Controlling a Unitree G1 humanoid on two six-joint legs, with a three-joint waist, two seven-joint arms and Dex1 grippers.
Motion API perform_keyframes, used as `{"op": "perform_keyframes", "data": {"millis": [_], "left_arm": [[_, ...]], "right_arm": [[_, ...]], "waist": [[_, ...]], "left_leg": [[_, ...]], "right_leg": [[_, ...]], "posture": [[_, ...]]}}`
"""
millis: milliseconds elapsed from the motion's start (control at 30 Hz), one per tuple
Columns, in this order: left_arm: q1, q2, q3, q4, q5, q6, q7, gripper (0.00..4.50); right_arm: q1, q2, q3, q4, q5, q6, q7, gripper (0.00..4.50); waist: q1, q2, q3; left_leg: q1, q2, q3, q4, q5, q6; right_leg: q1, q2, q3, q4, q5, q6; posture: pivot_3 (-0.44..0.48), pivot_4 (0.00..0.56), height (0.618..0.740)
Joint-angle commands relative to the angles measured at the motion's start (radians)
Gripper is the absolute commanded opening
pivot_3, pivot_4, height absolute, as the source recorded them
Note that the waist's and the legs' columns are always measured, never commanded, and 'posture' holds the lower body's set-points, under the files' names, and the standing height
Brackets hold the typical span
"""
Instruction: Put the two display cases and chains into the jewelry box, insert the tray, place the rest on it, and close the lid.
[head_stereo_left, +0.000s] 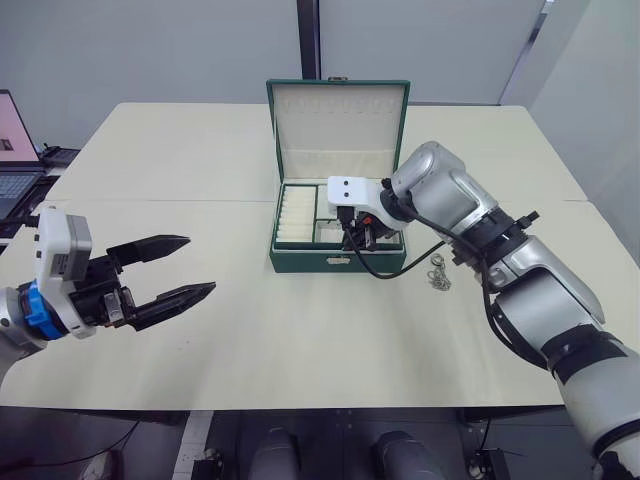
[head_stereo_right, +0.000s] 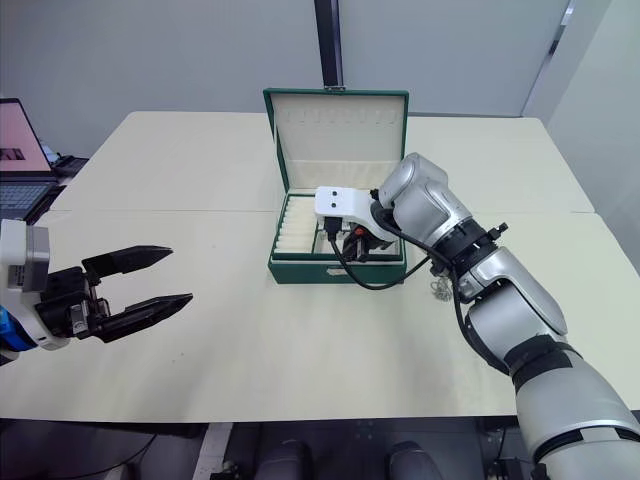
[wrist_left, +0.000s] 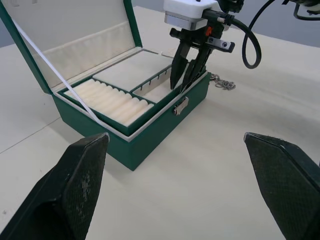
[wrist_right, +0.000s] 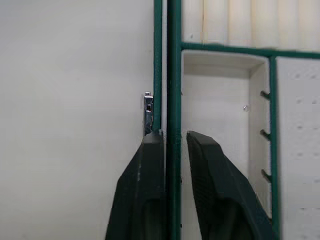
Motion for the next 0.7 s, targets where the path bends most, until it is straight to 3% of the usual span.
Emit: {"op": "perform_keyframes", "data": {"millis": [33, 267, 300, 367, 700], "left_arm": [[0.001, -0.004, 0.032, 0.007, 0.006, -0.029, -0.014, 4.5], [-0.026, -0.005, 0.043, 0.02, -0.026, -0.023, -0.019, 4.5], [-0.029, -0.004, 0.047, 0.021, -0.032, -0.019, -0.019, 4.5], [-0.034, -0.003, 0.049, 0.027, -0.038, -0.016, -0.017, 4.5], [-0.103, 0.005, 0.0, 0.04, -0.034, -0.001, 0.001, 4.5]], "right_arm": [[-0.045, -0.004, -0.044, 0.003, 0.005, -0.016, -0.007, 1.84], [-0.044, -0.028, -0.152, -0.022, 0.048, 0.005, -0.057, 3.8], [-0.028, -0.031, -0.181, -0.034, 0.061, 0.016, -0.078, 3.79], [0.02, -0.039, -0.238, -0.06, 0.082, 0.005, -0.143, 3.56], [0.147, 0.017, -0.345, -0.03, 0.135, -0.047, -0.338, 0.69]], "waist": [[0.0, 0.0, 0.0], [0.0, 0.0, 0.0], [0.0, 0.0, 0.0], [0.001, -0.001, 0.0], [-0.003, -0.002, 0.0]], "left_leg": [[0.0, 0.0, 0.0, 0.0, 0.0, 0.0], [0.0, 0.0, 0.0, 0.0, 0.0, 0.001], [0.0, 0.0, 0.0, 0.0, 0.0, 0.001], [0.0, 0.0, 0.0, 0.0, -0.001, 0.001], [0.0, 0.0, 0.001, -0.001, 0.0, 0.0]], "right_leg": [[0.0, 0.0, 0.0, 0.0, 0.0, 0.0], [0.0, 0.0, 0.0, 0.0, 0.0, 0.0], [0.0, 0.0, 0.0, 0.0, 0.0, 0.0], [0.001, 0.0, 0.0, 0.0, 0.0, 0.0], [0.001, 0.0, 0.001, 0.0, 0.0, 0.0]], "posture": [[0.0, 0.15, 0.74], [0.0, 0.15, 0.74], [0.0, 0.15, 0.74], [0.0, 0.15, 0.74], [0.0, 0.15, 0.74]]}}
